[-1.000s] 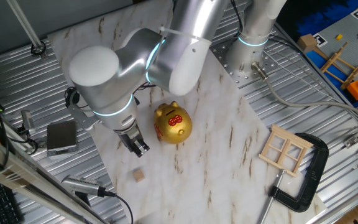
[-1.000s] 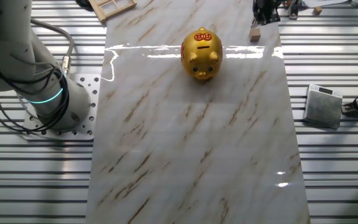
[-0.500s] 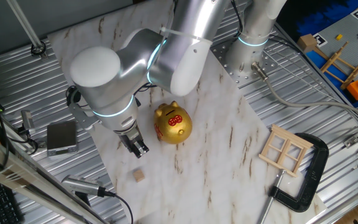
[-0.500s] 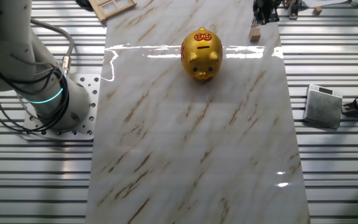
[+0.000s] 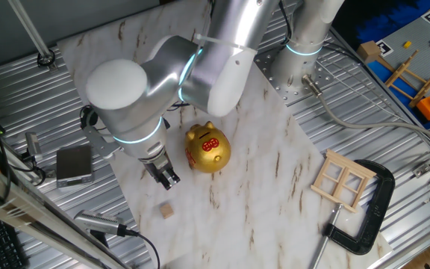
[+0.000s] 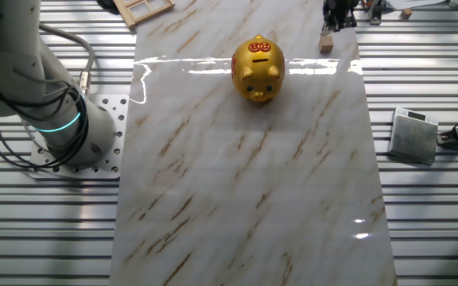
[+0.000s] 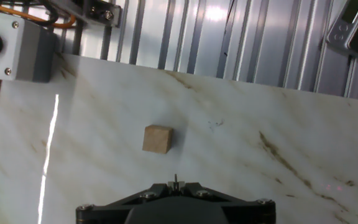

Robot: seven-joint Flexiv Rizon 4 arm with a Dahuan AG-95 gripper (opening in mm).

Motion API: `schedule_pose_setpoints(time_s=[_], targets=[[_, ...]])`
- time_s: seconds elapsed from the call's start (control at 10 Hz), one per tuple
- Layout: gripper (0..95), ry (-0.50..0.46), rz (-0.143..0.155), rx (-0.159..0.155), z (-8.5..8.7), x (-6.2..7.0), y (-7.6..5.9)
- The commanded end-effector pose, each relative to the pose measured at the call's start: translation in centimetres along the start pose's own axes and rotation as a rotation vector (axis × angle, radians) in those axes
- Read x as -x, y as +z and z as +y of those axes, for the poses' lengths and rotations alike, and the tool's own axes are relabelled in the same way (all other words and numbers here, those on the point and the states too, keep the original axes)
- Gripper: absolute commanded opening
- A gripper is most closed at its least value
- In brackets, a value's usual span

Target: Drop coins into a piggy bank

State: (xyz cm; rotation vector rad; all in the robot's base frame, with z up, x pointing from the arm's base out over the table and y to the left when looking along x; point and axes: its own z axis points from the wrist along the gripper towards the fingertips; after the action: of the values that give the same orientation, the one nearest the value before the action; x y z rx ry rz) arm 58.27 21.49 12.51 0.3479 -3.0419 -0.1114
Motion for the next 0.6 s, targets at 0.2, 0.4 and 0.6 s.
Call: schedule_pose_setpoints(time_s=[0.2,0.4,0.6], targets=[[0.0,-0.052,0.009,-0.007,-2.1,-5.4,-0.6],[0.0,-0.056,0.024,-0.003,-3.0,-7.2,-1.4],[0.0,-0.054,0.041,0.000,-3.6,-8.7,-2.0]])
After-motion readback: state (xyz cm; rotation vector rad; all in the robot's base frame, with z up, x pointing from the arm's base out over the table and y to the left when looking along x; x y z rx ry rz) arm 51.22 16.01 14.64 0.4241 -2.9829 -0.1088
